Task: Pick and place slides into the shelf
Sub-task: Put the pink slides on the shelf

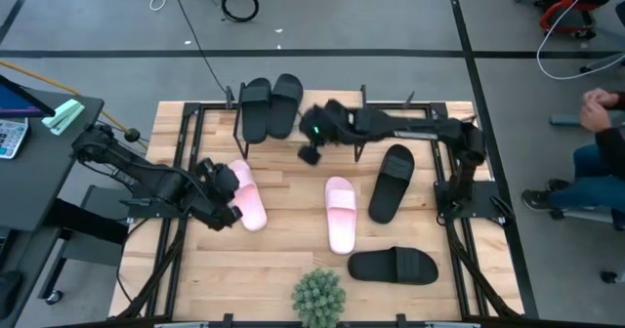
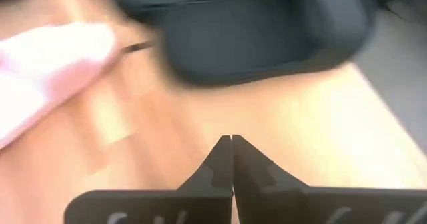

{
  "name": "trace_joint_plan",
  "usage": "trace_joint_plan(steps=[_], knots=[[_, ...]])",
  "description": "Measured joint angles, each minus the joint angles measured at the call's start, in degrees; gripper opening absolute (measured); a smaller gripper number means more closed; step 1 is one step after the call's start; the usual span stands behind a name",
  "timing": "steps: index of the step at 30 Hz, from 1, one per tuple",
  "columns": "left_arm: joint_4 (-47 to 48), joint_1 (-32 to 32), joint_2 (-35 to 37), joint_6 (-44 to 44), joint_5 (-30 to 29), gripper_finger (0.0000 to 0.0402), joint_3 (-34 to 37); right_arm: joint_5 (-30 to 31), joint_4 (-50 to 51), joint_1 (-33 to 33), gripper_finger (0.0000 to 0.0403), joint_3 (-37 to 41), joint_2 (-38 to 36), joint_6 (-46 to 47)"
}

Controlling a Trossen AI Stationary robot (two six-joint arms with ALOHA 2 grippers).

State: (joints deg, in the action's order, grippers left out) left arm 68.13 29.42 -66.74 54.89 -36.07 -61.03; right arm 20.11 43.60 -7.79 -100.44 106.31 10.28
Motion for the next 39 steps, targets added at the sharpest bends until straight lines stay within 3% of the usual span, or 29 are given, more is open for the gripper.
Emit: trace_joint_plan(steps=[8,15,18,22,30,32,36,39], knots=[[-13.41,3.44,-0.02,1.52,1.42,0.0010,10.77,-4.44,3.25,16.93,0.0003,-0.02,-2.39,-2.90],[-15.13,3.12,-0.04,2.10,3.05,0.0019,16.69,-4.80,3.65,25.38,0.0003,0.00,-0.93,-4.45],[-14.97,2.61,-0.02,-2.41,3.61,0.0020,18.17,-5.12,3.64,26.64,0.0004,0.00,-0.93,-4.97],[-14.59,1.29,-0.02,-4.39,3.74,0.0032,18.94,-5.21,6.77,26.75,0.0017,0.00,-0.93,1.71],[-14.44,0.77,-0.02,-4.61,3.69,0.0086,19.03,-4.99,11.11,26.23,0.0104,9.16,-0.88,7.69],[-14.44,0.62,-0.02,-4.61,3.67,0.0100,19.03,-2.34,11.29,26.23,0.0127,12.63,-0.88,7.81],[-14.46,-0.11,-0.02,-4.61,3.67,0.0124,19.03,8.73,10.63,25.90,0.0161,19.35,-0.88,9.06],[-14.44,-0.70,-0.02,-4.61,3.60,0.0138,19.03,9.37,8.99,25.27,0.0174,23.76,-0.88,10.22]])
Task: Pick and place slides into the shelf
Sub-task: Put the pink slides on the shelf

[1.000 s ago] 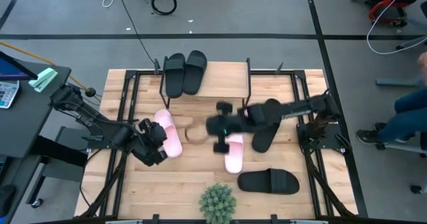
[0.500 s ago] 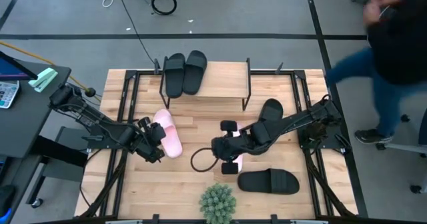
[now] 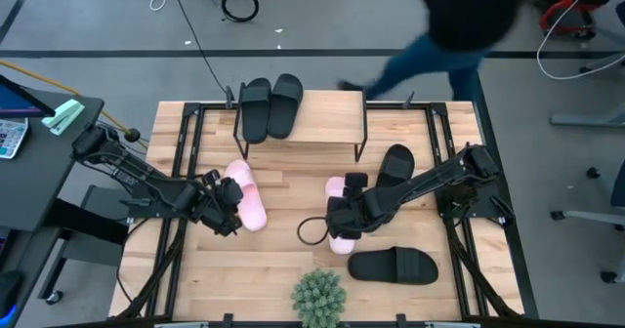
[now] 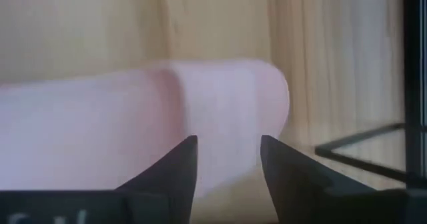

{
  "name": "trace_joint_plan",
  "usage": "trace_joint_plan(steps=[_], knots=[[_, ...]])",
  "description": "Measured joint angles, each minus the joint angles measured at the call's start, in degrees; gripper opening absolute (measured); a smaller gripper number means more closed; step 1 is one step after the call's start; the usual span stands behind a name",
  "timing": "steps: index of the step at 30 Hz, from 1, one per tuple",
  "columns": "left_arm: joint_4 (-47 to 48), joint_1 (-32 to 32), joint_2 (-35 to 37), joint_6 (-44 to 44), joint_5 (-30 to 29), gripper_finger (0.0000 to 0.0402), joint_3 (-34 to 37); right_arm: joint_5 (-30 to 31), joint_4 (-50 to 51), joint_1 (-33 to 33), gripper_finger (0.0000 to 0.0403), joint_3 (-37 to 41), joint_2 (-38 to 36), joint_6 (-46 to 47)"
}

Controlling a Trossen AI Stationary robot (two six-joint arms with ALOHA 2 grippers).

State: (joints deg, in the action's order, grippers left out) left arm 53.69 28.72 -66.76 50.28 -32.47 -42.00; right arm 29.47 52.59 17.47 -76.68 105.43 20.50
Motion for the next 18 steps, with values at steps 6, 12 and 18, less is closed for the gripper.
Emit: trace_joint_plan(steps=[6,12,18], knots=[[-0.02,-0.06,0.00,-0.02,0.01,0.0156,0.00,-0.28,-6.33,0.33,0.0176,5.56,0.00,0.21],[-0.01,-0.06,0.00,-0.02,0.00,0.0154,0.00,-0.65,-8.82,-0.92,0.0174,7.14,-0.10,-2.98],[-0.02,-0.06,0.00,0.81,0.02,0.0146,0.00,0.04,-8.04,-0.62,0.0174,4.16,-2.15,-3.83]])
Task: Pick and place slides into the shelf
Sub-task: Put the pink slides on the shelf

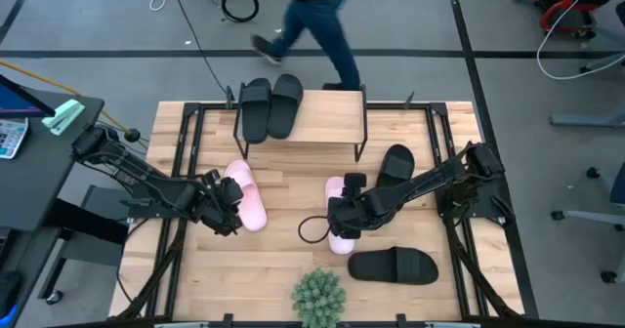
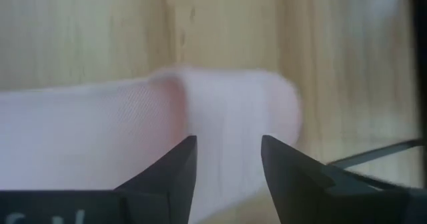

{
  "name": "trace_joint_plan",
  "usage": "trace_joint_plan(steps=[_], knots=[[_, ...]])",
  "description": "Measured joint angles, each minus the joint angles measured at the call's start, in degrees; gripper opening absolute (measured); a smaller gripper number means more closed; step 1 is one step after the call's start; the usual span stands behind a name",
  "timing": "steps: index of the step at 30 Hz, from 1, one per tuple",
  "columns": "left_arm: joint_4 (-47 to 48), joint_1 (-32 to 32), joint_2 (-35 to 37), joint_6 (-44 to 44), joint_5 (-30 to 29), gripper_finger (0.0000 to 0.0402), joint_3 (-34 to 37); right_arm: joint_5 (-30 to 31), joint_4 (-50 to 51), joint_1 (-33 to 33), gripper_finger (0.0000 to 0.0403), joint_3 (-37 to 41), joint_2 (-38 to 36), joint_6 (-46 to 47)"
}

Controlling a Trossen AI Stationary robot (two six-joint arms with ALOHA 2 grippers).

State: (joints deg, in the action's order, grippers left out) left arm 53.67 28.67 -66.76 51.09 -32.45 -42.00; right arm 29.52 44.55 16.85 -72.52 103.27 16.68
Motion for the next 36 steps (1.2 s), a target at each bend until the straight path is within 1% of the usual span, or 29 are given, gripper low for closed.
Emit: trace_joint_plan(steps=[3,8,10,13,16,18,20,22,24,26,28,30,31,36], knots=[[-0.05,0.00,0.00,0.76,0.00,0.0144,0.00,-0.45,-0.28,0.34,0.0174,-0.34,-1.43,0.07],[-0.08,0.00,0.00,1.07,0.02,0.0148,0.00,-5.67,0.03,0.47,0.0174,-0.27,-0.92,1.21],[-0.08,0.00,0.00,1.11,0.02,0.0148,0.00,-6.04,-0.30,0.75,0.0174,0.04,-0.31,1.54],[-0.07,0.00,0.00,0.89,0.00,0.0144,0.00,-4.12,-0.96,0.87,0.0174,1.06,0.35,1.28],[-0.06,0.00,0.00,0.90,0.02,0.0140,0.00,-3.04,-1.09,-0.42,0.0174,2.45,0.97,0.21],[-0.04,0.00,0.00,1.00,0.02,0.0138,0.00,-0.85,-1.04,-1.54,0.0174,3.67,1.02,-0.92],[-0.03,0.00,0.00,0.97,0.01,0.0138,0.00,2.94,-1.92,-2.53,0.0173,4.58,1.02,-1.70],[-0.04,0.00,0.00,0.94,0.02,0.0139,0.00,4.02,-1.92,-3.47,0.0169,4.74,1.00,-1.82],[-0.03,0.00,0.00,1.09,0.02,0.0141,0.00,3.06,-2.55,-4.26,0.0155,4.74,0.95,-1.85],[-0.03,0.00,0.00,1.07,0.00,0.0142,0.00,0.88,-3.04,-4.75,0.0127,4.74,0.95,-1.87],[-0.02,0.00,0.00,0.92,0.01,0.0139,0.00,-0.48,-3.39,-5.19,0.0086,4.74,0.93,-1.89],[-0.02,0.00,0.00,0.81,0.00,0.0136,0.00,-0.68,-3.77,-5.45,0.0033,4.72,0.90,-1.94],[-0.02,0.00,0.00,0.81,0.00,0.0134,0.00,-0.77,-4.09,-5.54,0.0019,4.71,0.87,-2.18],[-0.02,0.00,0.00,1.06,0.00,0.0129,0.00,-0.92,-5.07,-5.06,0.0017,4.03,0.86,-1.89]])
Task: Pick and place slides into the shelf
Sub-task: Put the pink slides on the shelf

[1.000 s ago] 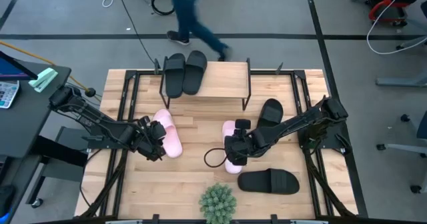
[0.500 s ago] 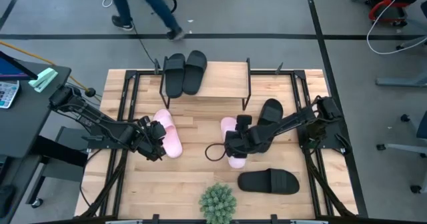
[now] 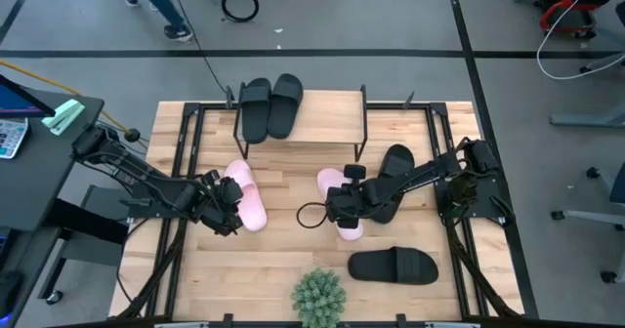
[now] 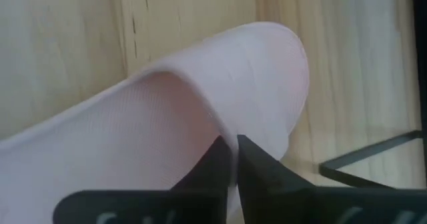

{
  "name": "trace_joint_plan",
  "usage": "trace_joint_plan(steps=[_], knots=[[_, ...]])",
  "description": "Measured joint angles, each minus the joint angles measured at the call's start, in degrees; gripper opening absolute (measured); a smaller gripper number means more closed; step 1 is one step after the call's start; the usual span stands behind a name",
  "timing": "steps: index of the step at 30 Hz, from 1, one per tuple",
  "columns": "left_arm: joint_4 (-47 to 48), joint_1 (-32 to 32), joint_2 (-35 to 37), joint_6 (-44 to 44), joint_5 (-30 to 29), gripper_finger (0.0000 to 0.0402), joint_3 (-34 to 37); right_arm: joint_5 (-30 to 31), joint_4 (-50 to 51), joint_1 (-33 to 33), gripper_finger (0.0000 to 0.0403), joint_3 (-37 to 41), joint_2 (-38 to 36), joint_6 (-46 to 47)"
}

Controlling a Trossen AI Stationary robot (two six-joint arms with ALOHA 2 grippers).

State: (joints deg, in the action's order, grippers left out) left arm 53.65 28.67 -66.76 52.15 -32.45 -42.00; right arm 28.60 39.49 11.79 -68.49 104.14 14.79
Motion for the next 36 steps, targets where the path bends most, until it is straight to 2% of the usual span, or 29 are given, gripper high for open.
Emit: trace_joint_plan(steps=[4,8,15,19,25,31,36], knots=[[-0.03,0.00,-0.02,0.16,0.00,0.0129,0.00,-0.59,-0.55,2.86,0.0011,-4.23,-0.69,1.77],[-0.02,0.02,-0.02,0.16,0.02,0.0132,0.00,1.31,0.63,6.53,0.0013,-11.69,-2.25,-2.59],[-0.31,0.02,-0.02,0.18,0.02,0.0125,0.00,21.66,8.12,5.99,0.0010,-25.25,-2.91,-9.85],[-0.39,0.02,-0.02,0.18,0.00,0.0121,0.00,26.15,8.09,1.60,0.0009,-29.86,-2.91,-16.11],[-0.50,0.02,-0.02,1.37,0.01,0.0125,0.00,27.20,9.76,-9.03,0.0009,-32.10,-2.89,-21.24],[-0.50,0.02,-0.02,1.69,0.02,0.0122,0.00,23.97,11.09,-20.39,0.0009,-30.92,-2.84,-19.25],[-0.44,0.02,-0.02,1.88,0.01,0.0117,0.00,21.22,11.29,-26.67,0.0009,-28.98,-2.89,-19.43]])
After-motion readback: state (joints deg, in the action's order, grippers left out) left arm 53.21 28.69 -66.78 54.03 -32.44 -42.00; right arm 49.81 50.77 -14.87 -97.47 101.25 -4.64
